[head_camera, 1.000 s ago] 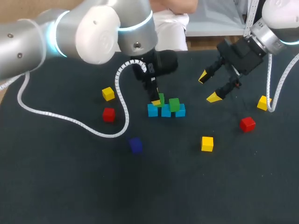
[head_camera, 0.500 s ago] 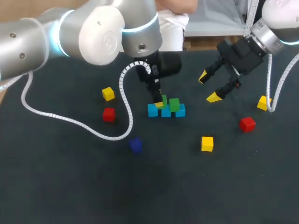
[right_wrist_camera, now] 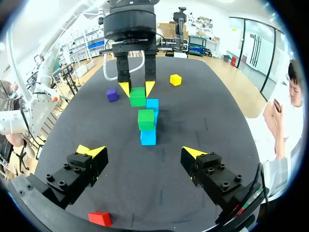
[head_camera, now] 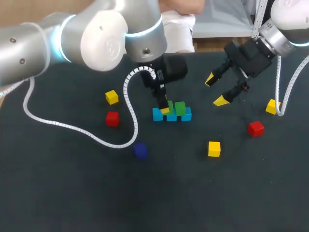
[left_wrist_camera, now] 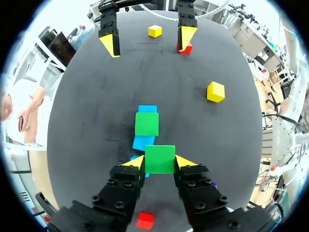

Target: Place the blue cubes, place green cubes on the blue cubes, place the yellow cubes on the green cubes, then place the red cubes on the yellow cubes, and place purple cube on the red cubes.

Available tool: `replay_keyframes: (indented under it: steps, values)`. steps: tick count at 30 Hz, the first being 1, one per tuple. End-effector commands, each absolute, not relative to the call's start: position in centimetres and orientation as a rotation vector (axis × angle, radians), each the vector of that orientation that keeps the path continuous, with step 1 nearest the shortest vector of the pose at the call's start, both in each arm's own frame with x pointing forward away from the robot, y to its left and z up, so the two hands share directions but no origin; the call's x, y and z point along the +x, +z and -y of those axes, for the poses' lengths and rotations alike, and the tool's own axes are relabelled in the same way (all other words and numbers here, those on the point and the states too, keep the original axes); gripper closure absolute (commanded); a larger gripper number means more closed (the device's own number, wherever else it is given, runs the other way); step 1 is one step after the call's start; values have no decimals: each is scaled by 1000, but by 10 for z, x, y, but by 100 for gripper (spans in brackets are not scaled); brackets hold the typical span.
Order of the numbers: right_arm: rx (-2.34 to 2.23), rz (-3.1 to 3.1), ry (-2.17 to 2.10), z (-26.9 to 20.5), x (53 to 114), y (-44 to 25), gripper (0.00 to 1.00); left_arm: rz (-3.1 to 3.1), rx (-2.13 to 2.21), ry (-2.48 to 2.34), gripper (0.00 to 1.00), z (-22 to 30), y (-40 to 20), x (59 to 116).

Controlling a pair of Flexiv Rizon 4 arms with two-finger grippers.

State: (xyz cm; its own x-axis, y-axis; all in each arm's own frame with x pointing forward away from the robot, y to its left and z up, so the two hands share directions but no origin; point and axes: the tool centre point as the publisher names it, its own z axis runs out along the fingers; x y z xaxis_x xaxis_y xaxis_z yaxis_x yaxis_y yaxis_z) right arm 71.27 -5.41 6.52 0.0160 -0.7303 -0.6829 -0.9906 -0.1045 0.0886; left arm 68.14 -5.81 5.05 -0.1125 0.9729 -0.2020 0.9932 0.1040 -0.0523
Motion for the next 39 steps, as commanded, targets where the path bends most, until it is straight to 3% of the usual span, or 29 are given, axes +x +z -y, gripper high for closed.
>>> replay_keyframes:
  steps: [1, 39]
  values:
    - [-1881, -1755, 834, 54, 712, 65, 0, -2250, 2005, -269, 100, 57, 48, 682]
    - [-1881, -1755, 834, 54, 712, 65, 0, -2251, 1963, -237, 100, 56, 42, 682]
